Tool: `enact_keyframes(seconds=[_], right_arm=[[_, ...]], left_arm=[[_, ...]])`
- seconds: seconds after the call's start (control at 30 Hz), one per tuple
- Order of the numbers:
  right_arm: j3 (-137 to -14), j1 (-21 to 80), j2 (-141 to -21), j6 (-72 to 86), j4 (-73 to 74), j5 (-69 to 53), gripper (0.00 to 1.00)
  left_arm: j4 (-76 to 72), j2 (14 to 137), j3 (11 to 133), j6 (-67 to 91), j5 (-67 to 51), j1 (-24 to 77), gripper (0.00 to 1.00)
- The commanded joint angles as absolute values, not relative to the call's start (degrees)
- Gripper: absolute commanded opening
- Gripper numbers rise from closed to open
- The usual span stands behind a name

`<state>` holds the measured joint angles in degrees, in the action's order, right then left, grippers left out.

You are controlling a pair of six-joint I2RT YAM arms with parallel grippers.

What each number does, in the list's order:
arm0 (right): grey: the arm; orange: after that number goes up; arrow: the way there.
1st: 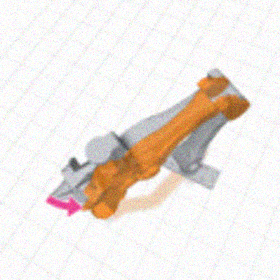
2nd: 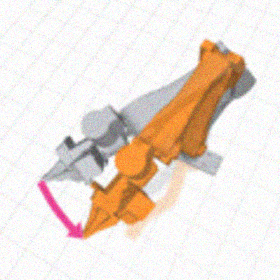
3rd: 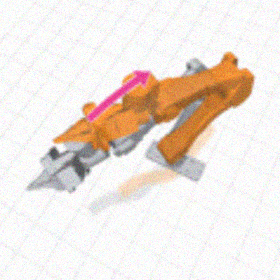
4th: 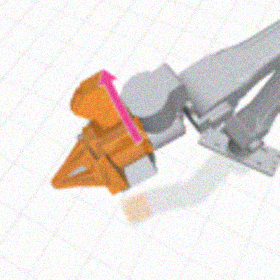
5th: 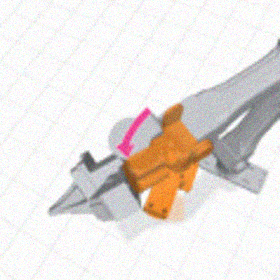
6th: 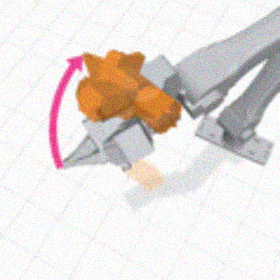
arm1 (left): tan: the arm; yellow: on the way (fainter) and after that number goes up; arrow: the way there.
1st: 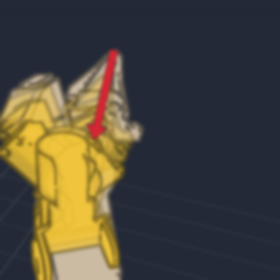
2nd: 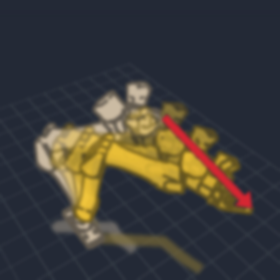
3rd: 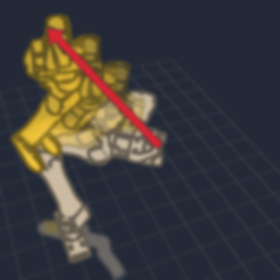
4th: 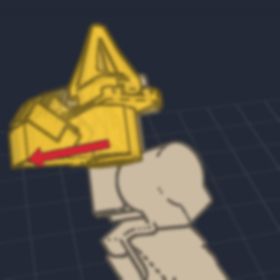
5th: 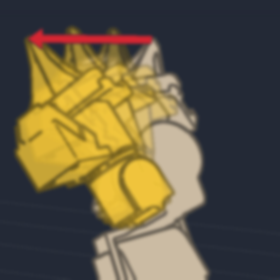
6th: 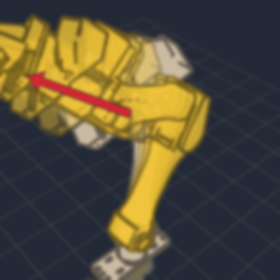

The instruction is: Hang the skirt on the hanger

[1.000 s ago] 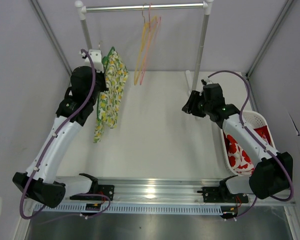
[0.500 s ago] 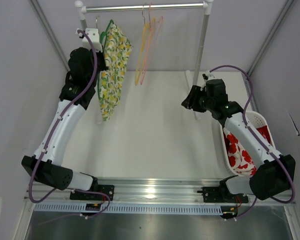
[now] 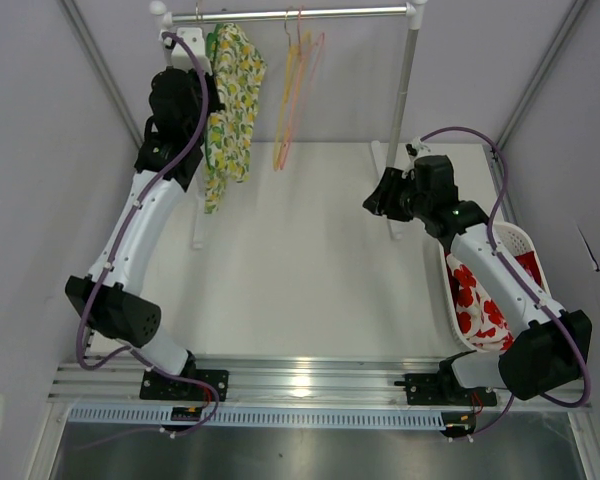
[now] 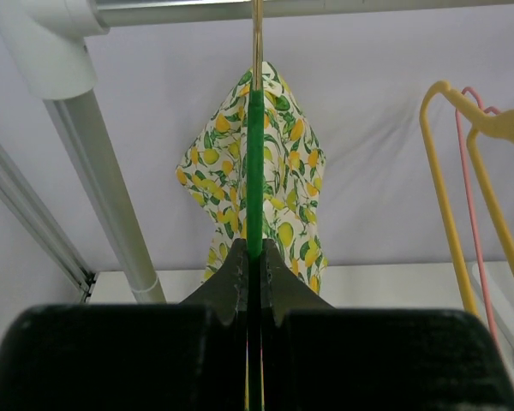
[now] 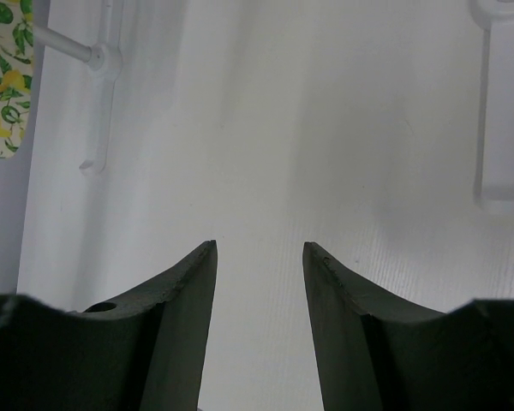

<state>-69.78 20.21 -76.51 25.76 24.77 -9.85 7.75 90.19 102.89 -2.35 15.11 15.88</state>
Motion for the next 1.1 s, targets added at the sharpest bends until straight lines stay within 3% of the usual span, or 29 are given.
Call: enact_keyframes(seconds=[0.0,0.37,0.7,0.83,1.07], right_arm=[[-72.9,19.5,-75.3,24.5,22.9,-10.7,0.51],[-72.7,18.8,-75.0,24.5,23.1,-11.3,0.51],[-71.3,18.6,-74.5,24.7,23.3,-11.2,0.51],[-71.0,18.6,-74.3,24.8,23.5,-10.9,0.51],[-70.8,18.5,-74.0,25.0,23.7,-10.9,0.52]], left_arm=[[2.3,92.7,110.5,-1.1,16.3,15.3,0.00],[6.1,98.0,114.6,-0.5,18.5,15.3,0.00],[8.0,95.7,111.1,1.8,19.0,15.2,0.02],[6.9,93.1,108.0,1.5,19.1,15.2,0.25],[6.6,89.1,104.7,0.9,18.0,15.2,0.49]])
